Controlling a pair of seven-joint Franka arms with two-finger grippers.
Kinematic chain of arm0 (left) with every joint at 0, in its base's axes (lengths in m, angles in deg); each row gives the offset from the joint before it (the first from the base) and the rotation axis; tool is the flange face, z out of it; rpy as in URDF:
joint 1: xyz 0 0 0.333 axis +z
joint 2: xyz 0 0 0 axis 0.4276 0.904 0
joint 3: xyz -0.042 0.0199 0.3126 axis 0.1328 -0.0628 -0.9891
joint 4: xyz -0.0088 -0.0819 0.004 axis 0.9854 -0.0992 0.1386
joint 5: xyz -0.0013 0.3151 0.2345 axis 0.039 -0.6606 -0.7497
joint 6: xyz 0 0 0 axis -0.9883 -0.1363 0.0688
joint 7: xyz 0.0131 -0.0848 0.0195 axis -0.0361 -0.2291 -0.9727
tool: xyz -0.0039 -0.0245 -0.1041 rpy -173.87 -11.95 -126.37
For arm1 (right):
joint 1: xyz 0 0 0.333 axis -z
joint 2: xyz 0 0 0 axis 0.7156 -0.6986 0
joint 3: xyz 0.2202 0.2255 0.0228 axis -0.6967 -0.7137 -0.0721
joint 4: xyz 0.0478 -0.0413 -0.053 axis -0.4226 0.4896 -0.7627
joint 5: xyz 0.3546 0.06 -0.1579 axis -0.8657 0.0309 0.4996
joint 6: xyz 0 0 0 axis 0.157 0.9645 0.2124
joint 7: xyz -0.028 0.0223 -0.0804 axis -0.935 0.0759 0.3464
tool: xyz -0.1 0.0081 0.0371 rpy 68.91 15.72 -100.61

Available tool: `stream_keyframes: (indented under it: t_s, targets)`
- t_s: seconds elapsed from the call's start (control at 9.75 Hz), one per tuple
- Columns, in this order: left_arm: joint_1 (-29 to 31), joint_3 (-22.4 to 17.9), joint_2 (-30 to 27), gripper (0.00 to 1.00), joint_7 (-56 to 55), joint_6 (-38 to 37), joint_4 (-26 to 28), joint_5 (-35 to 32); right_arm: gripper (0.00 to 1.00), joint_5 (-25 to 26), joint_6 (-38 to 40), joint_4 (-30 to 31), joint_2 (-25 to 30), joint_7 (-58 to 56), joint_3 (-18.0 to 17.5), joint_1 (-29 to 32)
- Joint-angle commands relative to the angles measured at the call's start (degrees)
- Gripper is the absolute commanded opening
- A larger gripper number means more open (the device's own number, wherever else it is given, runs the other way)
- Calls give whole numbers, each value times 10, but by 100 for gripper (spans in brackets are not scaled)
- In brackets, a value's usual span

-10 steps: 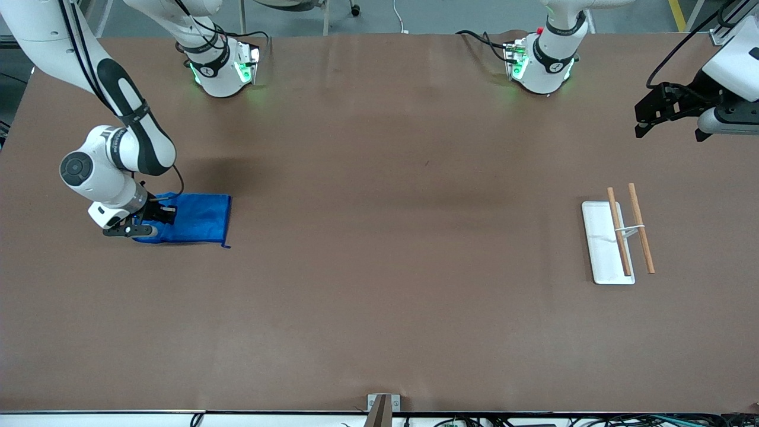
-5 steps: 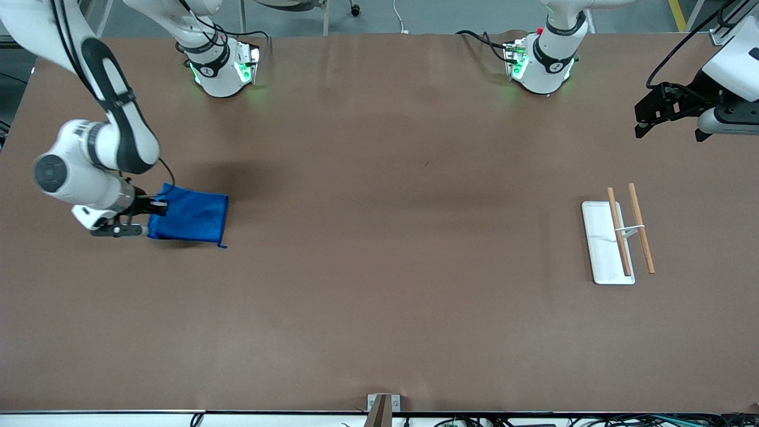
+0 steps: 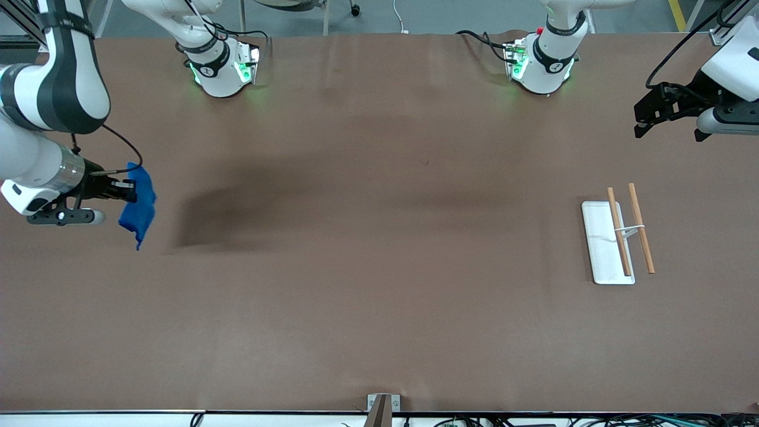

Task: Right arm passes towel to left arm to hang
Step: 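Lift the towel with the right gripper while the left gripper approaches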

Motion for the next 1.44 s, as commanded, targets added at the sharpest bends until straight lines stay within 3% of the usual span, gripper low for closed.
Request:
stream_keyframes:
  t_s: [0.0,0.31,0.41,0.82,1.03,1.33]
  targets:
    - [-3,4,13,100,10,-4,3,15,0,-90,5,-36,2,47,-44,0]
    - [-11,6,87,100,20,2,5,207,0,-198,-15,-92,0,143,-131,-5]
    - [-12,6,115,100,20,15,6,297,0,-244,-34,-95,0,148,-154,-5]
    - [-18,29,210,100,64,80,17,551,0,-392,-115,-97,-3,222,-254,-5]
    - [-17,37,249,100,128,89,48,703,0,-504,-160,-97,-7,223,-294,-9]
    - [-15,63,264,100,229,86,117,851,0,-632,-253,-98,-32,226,-344,-19]
